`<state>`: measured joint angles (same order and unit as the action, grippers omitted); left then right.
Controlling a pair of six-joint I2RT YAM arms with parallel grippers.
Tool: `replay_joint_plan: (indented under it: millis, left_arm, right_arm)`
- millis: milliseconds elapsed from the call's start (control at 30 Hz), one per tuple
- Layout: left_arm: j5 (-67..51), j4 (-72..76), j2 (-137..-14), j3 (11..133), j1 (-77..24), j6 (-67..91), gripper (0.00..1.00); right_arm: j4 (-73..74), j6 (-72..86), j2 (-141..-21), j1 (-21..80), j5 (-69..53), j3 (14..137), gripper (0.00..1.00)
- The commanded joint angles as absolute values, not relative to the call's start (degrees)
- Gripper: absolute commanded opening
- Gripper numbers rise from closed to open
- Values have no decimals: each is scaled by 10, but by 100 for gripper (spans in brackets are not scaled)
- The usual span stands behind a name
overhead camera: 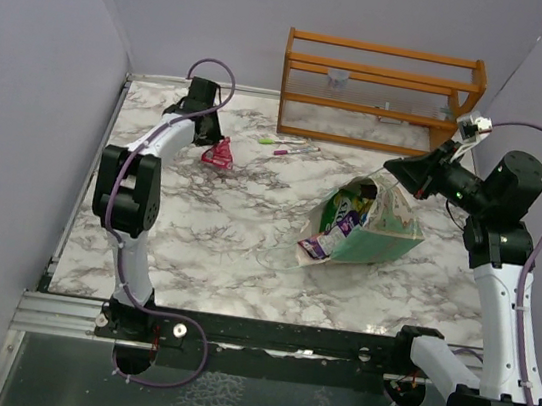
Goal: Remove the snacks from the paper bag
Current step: Place the snack at the center of the board.
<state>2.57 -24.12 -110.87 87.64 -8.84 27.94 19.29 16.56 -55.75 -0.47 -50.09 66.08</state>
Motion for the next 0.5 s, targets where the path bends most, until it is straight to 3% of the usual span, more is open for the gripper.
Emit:
replay_joint_plan:
  millis: [0,333,467]
  left_arm:
    - [14,-238,-1137,904,-87,269,0]
    - [-5,-223,-1190,904,-76,233,0]
    - [-20,-230,-1189,905,-70,229,15]
  right_arm:
    - [170,156,-548,-4,-479,669,3]
    - [165,163,-558,-4,-487,670,3]
    - [163,166,-558,-4,-489,668,3]
